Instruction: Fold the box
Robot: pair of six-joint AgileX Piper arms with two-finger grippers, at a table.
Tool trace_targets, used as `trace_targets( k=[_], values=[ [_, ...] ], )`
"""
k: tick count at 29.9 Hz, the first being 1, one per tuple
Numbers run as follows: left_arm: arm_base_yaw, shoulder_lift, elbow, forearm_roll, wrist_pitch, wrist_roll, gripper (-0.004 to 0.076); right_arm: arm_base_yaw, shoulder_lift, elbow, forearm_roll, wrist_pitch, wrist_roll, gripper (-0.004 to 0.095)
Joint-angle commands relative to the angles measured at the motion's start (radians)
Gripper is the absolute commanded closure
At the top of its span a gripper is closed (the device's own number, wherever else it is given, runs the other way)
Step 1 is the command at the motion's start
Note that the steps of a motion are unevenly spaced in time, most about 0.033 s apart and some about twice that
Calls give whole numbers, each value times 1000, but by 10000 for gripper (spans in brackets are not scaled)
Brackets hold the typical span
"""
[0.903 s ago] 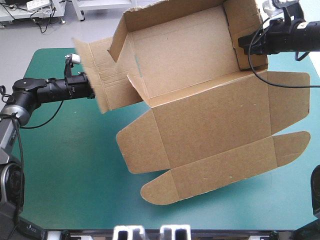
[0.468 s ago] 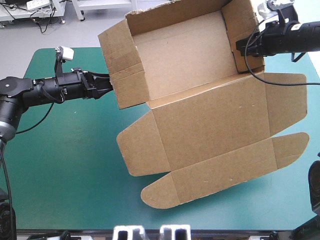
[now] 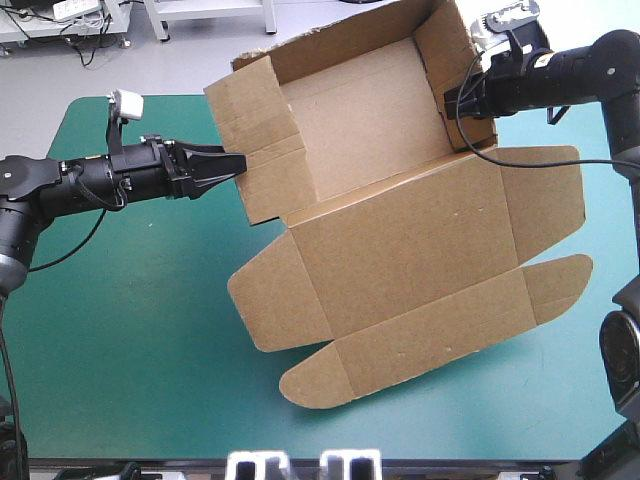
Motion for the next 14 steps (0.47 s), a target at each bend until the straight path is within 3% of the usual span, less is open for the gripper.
trace_targets(
  k=[1,8,14],
  values=[
    [-6,-33,-26,-115,81,-2,332,12,-44,-29,55,-75,14,932],
    [-6,-33,-30,-85,27,-8,332,74,-43,-29,31,-122,23,932],
    [-52,-35,-87,1,-93,-49,332,158,-39,-29,-115,-161,101,932]
  ],
)
